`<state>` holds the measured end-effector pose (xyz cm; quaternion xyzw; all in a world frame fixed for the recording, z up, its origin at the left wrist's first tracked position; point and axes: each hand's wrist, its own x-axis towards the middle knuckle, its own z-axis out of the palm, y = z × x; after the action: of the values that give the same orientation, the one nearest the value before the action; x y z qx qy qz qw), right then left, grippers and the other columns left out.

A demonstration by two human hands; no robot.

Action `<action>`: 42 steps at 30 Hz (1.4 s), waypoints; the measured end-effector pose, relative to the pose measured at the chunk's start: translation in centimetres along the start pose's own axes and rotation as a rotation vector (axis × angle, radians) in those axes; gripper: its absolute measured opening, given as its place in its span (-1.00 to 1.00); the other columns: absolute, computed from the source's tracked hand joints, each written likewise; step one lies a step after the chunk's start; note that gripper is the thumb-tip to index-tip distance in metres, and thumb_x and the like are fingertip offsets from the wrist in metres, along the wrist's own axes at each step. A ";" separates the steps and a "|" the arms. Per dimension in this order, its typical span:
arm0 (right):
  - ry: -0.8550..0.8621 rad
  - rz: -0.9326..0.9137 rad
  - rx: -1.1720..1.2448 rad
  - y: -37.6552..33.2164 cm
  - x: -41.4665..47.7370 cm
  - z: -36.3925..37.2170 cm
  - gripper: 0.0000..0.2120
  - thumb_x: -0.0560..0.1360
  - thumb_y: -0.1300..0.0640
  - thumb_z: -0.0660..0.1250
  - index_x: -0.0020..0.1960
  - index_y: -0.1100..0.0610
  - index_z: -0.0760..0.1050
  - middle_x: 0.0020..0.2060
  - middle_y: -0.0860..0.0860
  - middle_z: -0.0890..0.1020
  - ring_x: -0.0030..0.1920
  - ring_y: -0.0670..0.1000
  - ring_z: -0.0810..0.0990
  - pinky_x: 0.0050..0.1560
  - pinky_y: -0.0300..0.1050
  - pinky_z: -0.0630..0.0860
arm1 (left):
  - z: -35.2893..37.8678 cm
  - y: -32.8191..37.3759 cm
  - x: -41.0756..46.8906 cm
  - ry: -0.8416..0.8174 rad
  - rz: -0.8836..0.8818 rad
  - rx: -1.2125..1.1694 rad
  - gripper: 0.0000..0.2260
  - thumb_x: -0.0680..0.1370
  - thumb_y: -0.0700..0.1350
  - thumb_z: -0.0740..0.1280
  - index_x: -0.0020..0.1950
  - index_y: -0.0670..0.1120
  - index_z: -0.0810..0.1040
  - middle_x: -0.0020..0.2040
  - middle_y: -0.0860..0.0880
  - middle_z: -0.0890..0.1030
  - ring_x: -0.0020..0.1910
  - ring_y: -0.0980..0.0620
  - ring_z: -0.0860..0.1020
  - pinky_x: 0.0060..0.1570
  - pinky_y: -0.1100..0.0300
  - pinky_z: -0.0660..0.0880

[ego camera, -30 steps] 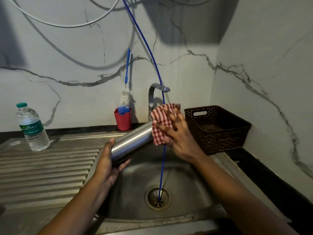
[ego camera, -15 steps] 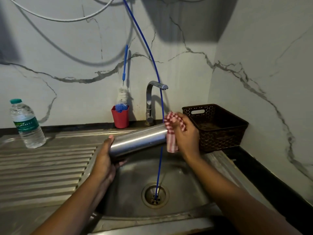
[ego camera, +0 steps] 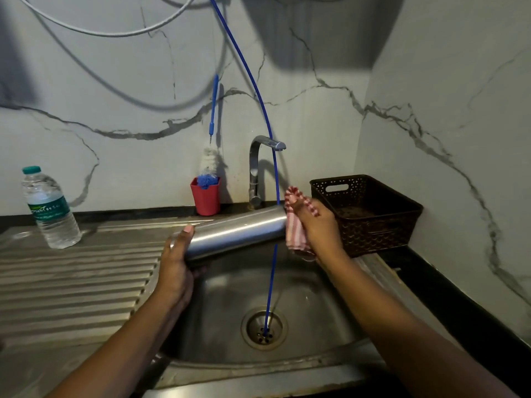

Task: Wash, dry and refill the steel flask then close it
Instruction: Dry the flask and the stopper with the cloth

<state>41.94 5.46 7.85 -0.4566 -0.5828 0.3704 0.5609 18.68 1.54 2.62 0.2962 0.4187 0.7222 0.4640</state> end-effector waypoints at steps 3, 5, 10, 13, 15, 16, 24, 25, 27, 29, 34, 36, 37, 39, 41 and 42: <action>0.070 -0.555 -0.221 0.3 -1.2 0.0 -0.46 0.38 -0.13 0.39 0.28 0.08 0.44 0.06 -0.03 0.56 0.02 -0.19 0.52 -0.05 -0.50 0.42 | -0.3 -0.1 0.1 0.035 -0.222 -0.069 -0.63 0.48 0.13 0.33 0.21 -0.01 0.44 0.05 -0.11 0.58 -0.05 -0.02 0.57 -0.42 0.13 0.56; 0.009 -0.518 -0.191 0.4 -0.8 -0.2 -0.46 0.39 -0.10 0.41 0.28 0.12 0.45 0.06 -0.03 0.56 0.01 -0.22 0.52 -0.05 -0.51 0.43 | -0.4 -0.1 0.4 0.032 -0.202 -0.069 -0.58 0.44 0.13 0.37 0.23 -0.02 0.45 0.11 -0.14 0.57 0.00 -0.04 0.57 -0.41 0.11 0.57; -0.045 0.246 0.228 0.0 0.3 -0.6 -0.71 0.44 -0.08 0.39 -0.04 0.15 0.58 -0.27 0.00 0.64 -0.30 -0.07 0.61 -0.30 -0.28 0.50 | 0.0 0.5 -0.4 -0.019 0.098 0.118 -0.18 0.17 0.21 0.49 0.35 -0.06 0.36 0.26 -0.17 0.47 0.13 -0.07 0.52 0.05 -0.19 0.53; 0.015 0.267 0.390 0.3 0.3 -0.4 -0.67 0.39 -0.10 0.41 -0.05 0.16 0.57 -0.26 0.01 0.65 -0.25 -0.03 0.62 -0.21 -0.21 0.54 | 0.3 0.3 -0.7 -0.026 0.092 0.086 -0.22 0.19 0.20 0.49 0.34 -0.05 0.36 0.25 -0.16 0.47 0.08 -0.03 0.53 -0.05 -0.10 0.55; 0.080 0.197 0.490 0.4 -0.3 0.5 -0.55 0.34 -0.09 0.40 0.12 0.14 0.51 -0.13 0.00 0.65 -0.13 -0.03 0.62 -0.17 -0.23 0.52 | 0.3 0.1 -0.6 -0.016 0.023 0.032 -0.35 0.29 0.17 0.45 0.30 -0.06 0.39 0.22 -0.16 0.49 0.04 0.00 0.54 -0.23 0.07 0.56; 0.110 0.163 0.506 0.5 -0.7 1.0 -0.47 0.33 -0.08 0.39 0.24 0.10 0.45 -0.03 0.00 0.63 -0.06 -0.02 0.61 -0.14 -0.22 0.52 | 0.5 0.0 -0.6 -0.011 -0.036 0.003 -0.41 0.33 0.16 0.45 0.27 -0.06 0.41 0.20 -0.16 0.51 0.03 -0.01 0.55 -0.31 0.10 0.56; 0.010 0.090 0.805 0.8 -1.0 2.6 0.27 -0.19 -0.24 0.64 0.44 -0.09 0.18 0.12 -0.03 0.56 0.13 -0.01 0.56 0.01 -0.06 0.53 | 2.2 0.0 -2.7 -0.078 -0.393 -0.062 -0.71 0.48 0.06 0.35 0.05 -0.11 0.49 0.05 -0.23 0.53 -0.01 -0.16 0.55 -0.29 -0.04 0.62; -0.002 0.092 0.794 0.8 -1.1 2.6 0.30 -0.21 -0.23 0.64 0.45 -0.09 0.16 0.15 -0.02 0.55 0.16 0.02 0.54 0.08 0.01 0.52 | 2.4 0.1 -3.0 -0.084 -0.429 -0.050 -0.66 0.44 0.08 0.37 0.07 -0.13 0.50 0.05 -0.25 0.53 -0.03 -0.19 0.55 -0.27 -0.07 0.61; -0.030 0.109 0.756 1.0 -1.3 2.9 0.33 -0.21 -0.20 0.65 0.46 -0.09 0.13 0.20 0.02 0.53 0.21 0.07 0.51 0.23 0.15 0.44 | 2.6 0.1 -3.4 -0.102 -0.470 -0.014 -0.59 0.40 0.12 0.38 0.08 -0.14 0.50 0.06 -0.27 0.53 -0.04 -0.23 0.55 -0.24 -0.08 0.61; -0.060 0.136 0.735 1.0 -1.6 3.3 0.31 -0.18 -0.18 0.66 0.46 -0.08 0.13 0.23 0.06 0.52 0.22 0.10 0.51 0.27 0.21 0.41 | 2.8 0.1 -3.6 -0.112 -0.464 -0.003 -0.62 0.42 0.11 0.36 0.09 -0.12 0.50 0.07 -0.27 0.52 -0.02 -0.23 0.55 -0.25 -0.07 0.62; -0.036 0.136 0.735 0.2 -1.5 3.1 0.00 0.12 0.10 0.59 0.45 -0.02 0.17 0.16 0.07 0.54 0.14 0.10 0.56 0.20 0.17 0.48 | 2.3 0.1 -3.7 -0.217 -0.491 -0.007 -0.41 0.22 0.13 0.51 0.14 -0.14 0.53 -0.01 -0.27 0.60 -0.06 -0.26 0.61 -0.18 -0.16 0.59; -0.042 0.099 0.726 -0.1 -1.0 2.5 -0.03 0.08 0.15 0.57 0.41 -0.01 0.22 0.10 0.05 0.57 0.07 0.07 0.60 0.02 0.04 0.58 | 2.2 0.3 -4.1 -0.279 -0.499 0.047 -0.49 0.28 0.10 0.44 0.14 -0.15 0.55 -0.07 -0.25 0.64 -0.03 -0.25 0.60 -0.14 -0.16 0.57; -0.044 0.091 0.713 -0.3 -0.9 2.2 -0.02 0.05 0.09 0.55 0.40 -0.01 0.22 0.08 0.04 0.57 0.04 0.05 0.61 -0.04 -0.01 0.59 | 2.2 0.3 -4.2 -0.310 -0.503 0.081 -0.48 0.28 0.10 0.45 0.15 -0.14 0.56 -0.05 -0.24 0.64 0.02 -0.25 0.58 -0.12 -0.16 0.57; -0.037 0.091 0.663 -0.4 -0.7 1.6 0.01 0.01 0.02 0.53 0.41 0.03 0.22 0.07 0.04 0.57 0.03 0.04 0.60 -0.05 -0.04 0.58 | 2.0 0.5 -4.0 -0.356 -0.493 0.204 -0.34 0.16 0.19 0.58 0.17 -0.09 0.58 0.05 -0.23 0.62 0.08 -0.24 0.56 -0.01 -0.15 0.56; -0.042 0.076 0.576 -0.2 -0.8 1.1 -0.01 0.04 0.04 0.54 0.41 0.06 0.21 0.08 0.03 0.56 0.03 0.03 0.60 -0.08 -0.07 0.57 | 1.8 1.1 -3.8 -0.405 -0.401 0.440 -0.37 0.25 0.28 0.47 0.19 -0.06 0.57 0.09 -0.19 0.62 0.09 -0.16 0.57 0.08 -0.09 0.51; -0.052 0.063 0.516 0.0 -0.9 0.8 -0.05 0.09 0.10 0.56 0.40 0.05 0.21 0.08 0.03 0.56 0.04 0.02 0.59 -0.09 -0.09 0.57 | 1.8 1.6 -3.6 -0.382 -0.327 0.539 -0.43 0.32 0.29 0.37 0.18 -0.05 0.56 0.09 -0.15 0.63 0.06 -0.11 0.58 0.08 -0.01 0.48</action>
<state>41.07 4.72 7.45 -0.3067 -0.4688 0.5356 0.6319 20.86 -1.58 4.74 0.4667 0.5416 0.4339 0.5483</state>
